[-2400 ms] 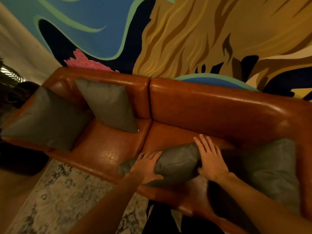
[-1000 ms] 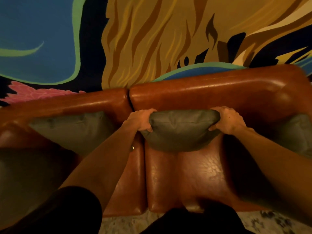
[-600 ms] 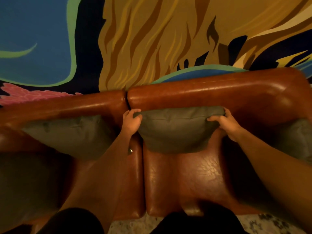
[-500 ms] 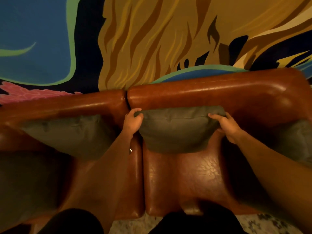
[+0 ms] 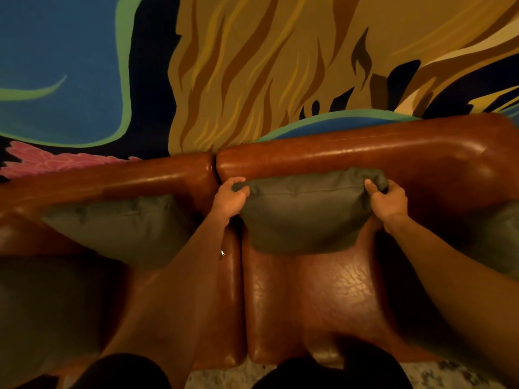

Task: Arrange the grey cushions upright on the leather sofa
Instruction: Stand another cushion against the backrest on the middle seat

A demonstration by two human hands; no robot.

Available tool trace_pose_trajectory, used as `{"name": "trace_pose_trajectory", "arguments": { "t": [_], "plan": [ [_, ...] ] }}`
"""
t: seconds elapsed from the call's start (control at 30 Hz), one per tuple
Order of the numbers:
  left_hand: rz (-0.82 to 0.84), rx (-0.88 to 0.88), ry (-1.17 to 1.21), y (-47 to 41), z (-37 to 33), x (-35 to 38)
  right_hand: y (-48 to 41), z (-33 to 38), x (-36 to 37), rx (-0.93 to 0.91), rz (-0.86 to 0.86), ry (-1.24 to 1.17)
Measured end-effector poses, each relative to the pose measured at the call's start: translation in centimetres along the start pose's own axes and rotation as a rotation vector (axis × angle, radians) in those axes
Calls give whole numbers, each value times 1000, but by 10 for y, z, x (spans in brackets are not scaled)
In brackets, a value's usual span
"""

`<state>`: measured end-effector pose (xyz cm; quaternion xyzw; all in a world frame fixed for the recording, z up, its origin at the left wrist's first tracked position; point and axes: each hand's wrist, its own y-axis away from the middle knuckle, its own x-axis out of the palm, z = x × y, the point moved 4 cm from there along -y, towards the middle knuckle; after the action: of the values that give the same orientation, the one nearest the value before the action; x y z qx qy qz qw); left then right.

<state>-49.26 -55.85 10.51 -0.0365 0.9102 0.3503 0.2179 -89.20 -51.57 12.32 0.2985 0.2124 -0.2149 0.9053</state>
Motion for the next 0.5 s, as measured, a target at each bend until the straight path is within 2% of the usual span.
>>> {"name": "trace_pose_trajectory", "arguments": {
  "t": [0.27,0.5],
  "plan": [
    [-17,78,5,21,-19,1,-4,17,2,98,209,-112],
    [-15,69,45,17,-7,-7,19,13,4,79,217,-183]
  ]
}}
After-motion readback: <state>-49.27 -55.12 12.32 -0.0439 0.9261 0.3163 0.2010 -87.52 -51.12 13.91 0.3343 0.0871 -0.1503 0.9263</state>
